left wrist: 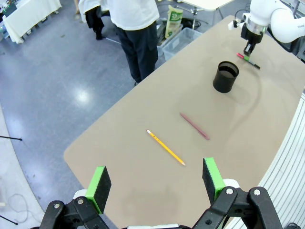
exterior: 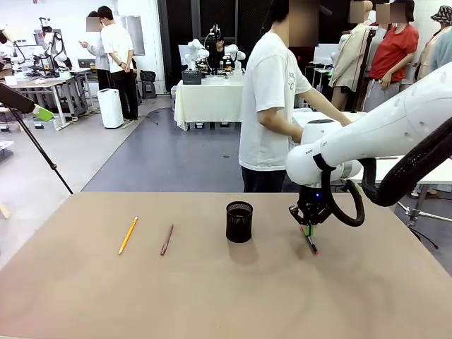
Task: Place the pens into the pen holder.
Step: Pick up a writing instrument from the table and place it into the Pen holder.
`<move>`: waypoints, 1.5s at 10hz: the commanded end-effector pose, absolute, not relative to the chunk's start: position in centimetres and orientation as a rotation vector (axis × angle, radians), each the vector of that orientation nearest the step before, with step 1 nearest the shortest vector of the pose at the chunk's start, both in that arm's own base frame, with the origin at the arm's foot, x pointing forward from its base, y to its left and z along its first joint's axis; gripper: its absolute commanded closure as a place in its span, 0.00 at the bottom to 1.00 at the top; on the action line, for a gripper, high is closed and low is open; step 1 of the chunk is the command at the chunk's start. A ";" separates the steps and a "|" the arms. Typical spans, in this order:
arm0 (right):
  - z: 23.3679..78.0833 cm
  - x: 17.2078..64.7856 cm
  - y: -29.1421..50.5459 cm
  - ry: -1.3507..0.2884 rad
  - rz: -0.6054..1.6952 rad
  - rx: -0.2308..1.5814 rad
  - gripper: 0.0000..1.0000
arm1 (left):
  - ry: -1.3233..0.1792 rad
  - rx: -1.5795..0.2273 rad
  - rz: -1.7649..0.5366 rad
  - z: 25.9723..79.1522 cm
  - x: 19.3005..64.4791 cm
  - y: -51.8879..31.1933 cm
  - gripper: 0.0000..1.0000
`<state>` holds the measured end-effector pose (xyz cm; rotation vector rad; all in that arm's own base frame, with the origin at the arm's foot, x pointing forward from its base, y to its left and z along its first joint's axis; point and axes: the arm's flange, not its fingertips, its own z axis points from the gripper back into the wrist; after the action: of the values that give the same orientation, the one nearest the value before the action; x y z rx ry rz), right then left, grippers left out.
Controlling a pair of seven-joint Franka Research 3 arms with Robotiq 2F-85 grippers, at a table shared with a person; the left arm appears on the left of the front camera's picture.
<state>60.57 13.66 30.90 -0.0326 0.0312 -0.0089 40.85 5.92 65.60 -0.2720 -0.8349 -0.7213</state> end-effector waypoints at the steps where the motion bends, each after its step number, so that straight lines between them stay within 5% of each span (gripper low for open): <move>1: 30.8 61.0 14.2 0.017 -0.018 -0.064 1.00 | -0.837 -0.272 -0.729 65.6 40.7 5.9 0.00; 4: 30.6 60.6 14.1 0.035 -0.022 -0.056 1.00 | -0.837 -0.272 -0.729 65.6 40.7 5.9 0.00; 5: 31.1 60.5 14.0 0.025 -0.015 -0.023 0.92 | -0.837 -0.272 -0.729 65.6 40.7 5.9 0.00; 9: 30.7 60.7 13.9 -0.017 0.015 -0.030 0.22 | -0.837 -0.272 -0.729 65.6 40.7 5.9 0.00; 15: 29.4 60.8 14.1 -0.018 0.034 -0.022 0.22 | -0.837 -0.272 -0.729 65.6 40.7 5.9 0.00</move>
<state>60.92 14.34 29.38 -0.0193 -0.0009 0.0102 40.85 5.92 65.60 -0.2720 -0.8349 -0.7213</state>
